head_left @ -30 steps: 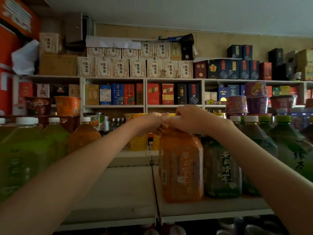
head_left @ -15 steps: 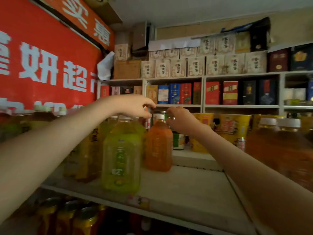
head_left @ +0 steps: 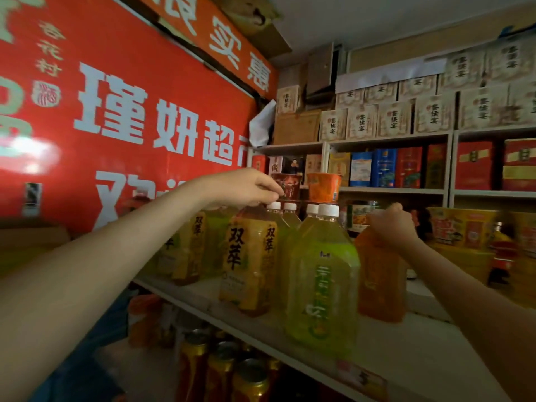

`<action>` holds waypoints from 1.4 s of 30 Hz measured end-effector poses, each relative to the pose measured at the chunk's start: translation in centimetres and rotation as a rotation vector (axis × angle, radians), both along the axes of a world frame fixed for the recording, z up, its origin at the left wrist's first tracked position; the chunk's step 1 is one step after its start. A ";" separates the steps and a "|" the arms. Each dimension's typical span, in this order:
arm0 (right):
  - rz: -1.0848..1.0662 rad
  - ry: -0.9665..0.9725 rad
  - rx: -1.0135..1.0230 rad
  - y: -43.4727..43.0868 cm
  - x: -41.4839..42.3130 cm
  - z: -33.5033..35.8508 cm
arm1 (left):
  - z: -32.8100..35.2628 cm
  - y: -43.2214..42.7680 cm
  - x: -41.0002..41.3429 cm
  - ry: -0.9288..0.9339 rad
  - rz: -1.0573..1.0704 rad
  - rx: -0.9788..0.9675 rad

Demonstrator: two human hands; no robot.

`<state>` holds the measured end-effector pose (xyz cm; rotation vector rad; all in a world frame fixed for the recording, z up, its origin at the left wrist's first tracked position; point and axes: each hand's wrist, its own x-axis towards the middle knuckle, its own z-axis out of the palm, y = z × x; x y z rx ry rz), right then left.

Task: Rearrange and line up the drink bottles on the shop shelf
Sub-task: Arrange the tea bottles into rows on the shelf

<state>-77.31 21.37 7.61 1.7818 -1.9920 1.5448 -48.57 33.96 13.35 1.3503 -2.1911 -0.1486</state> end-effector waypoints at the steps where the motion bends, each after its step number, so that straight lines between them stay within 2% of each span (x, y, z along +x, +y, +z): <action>1: -0.013 0.032 -0.002 0.2 -0.1 0.0 | 0.0 0.0 -0.1 0.032 -0.006 0.015; 4: -0.033 0.159 0.020 1.2 -0.7 0.6 | 0.0 -0.1 -1.5 0.075 -0.054 0.011; 7: 0.084 0.111 0.090 2.2 -1.0 1.4 | -0.1 0.1 -4.0 0.038 -0.072 -0.088; 11: 0.125 0.076 0.089 4.2 -3.0 2.2 | -0.1 0.7 -7.8 -0.030 -0.103 -0.180; 17: 0.092 0.135 0.172 7.5 -7.6 3.7 | -0.5 0.7 -14.1 -0.137 -0.120 -0.321; 21: -0.019 0.210 0.235 9.9 -10.4 4.4 | -0.8 0.3 -19.6 -0.179 -0.134 -0.299; 26: -0.163 0.296 0.338 11.8 -13.0 4.7 | -2.7 -0.4 -28.2 -0.216 -0.052 -0.087; 29: -0.242 0.362 0.424 12.7 -13.7 5.9 | -3.8 -1.3 -31.8 -0.219 -0.231 0.019; 31: -0.277 0.369 0.505 13.1 -14.2 6.6 | -5.2 -2.3 -33.5 -0.114 -0.377 0.178; 35: -0.310 0.352 0.616 13.6 -15.2 6.9 | -7.7 -4.4 -35.5 0.228 -0.578 0.419; 38: -0.314 0.489 0.606 13.3 -15.0 6.4 | -8.9 -5.9 -35.5 0.349 -0.630 0.547; 42: -0.343 0.569 0.656 12.1 -14.5 6.3 | -9.8 -6.9 -36.0 0.430 -0.665 0.574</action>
